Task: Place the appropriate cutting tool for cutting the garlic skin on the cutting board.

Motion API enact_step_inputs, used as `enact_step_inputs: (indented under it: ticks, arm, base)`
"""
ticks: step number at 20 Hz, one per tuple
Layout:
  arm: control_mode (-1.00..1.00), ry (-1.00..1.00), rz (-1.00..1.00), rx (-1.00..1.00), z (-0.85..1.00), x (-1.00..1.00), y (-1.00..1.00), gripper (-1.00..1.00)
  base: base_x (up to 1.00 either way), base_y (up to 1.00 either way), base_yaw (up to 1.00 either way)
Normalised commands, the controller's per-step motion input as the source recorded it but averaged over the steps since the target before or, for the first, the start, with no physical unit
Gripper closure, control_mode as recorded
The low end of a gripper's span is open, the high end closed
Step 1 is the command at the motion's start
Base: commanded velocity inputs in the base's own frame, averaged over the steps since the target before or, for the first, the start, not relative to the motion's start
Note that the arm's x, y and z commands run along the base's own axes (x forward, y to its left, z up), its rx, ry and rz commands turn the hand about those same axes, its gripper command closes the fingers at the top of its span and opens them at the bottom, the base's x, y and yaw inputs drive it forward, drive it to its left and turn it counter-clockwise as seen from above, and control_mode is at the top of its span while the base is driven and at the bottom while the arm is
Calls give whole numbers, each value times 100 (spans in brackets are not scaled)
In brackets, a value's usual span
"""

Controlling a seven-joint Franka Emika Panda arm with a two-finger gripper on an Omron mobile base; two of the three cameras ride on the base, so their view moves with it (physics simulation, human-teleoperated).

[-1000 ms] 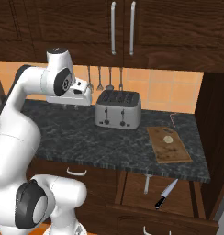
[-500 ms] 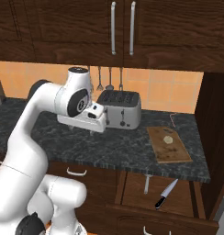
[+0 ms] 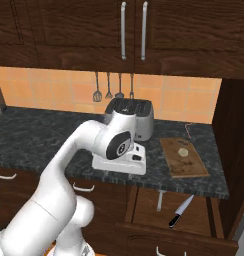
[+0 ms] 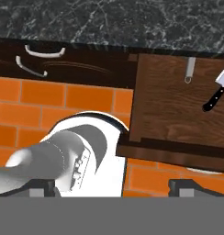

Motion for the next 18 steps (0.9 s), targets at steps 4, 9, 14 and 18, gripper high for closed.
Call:
enact_step_inputs:
  ticks: [4,9,14,18]
  arm:
    - [-100,0,9,18,-68,-23,-100,-100]
    - [-100,2,4,11,-47,-20,-98,-100]
    - [-100,10,0,7,-57,15,-84,-100]
    - [-100,13,0,9,-76,42,-57,-100]
  base:
    - [0,0,0]
    - [0,0,0]
    - [0,0,0]
    - [0,0,0]
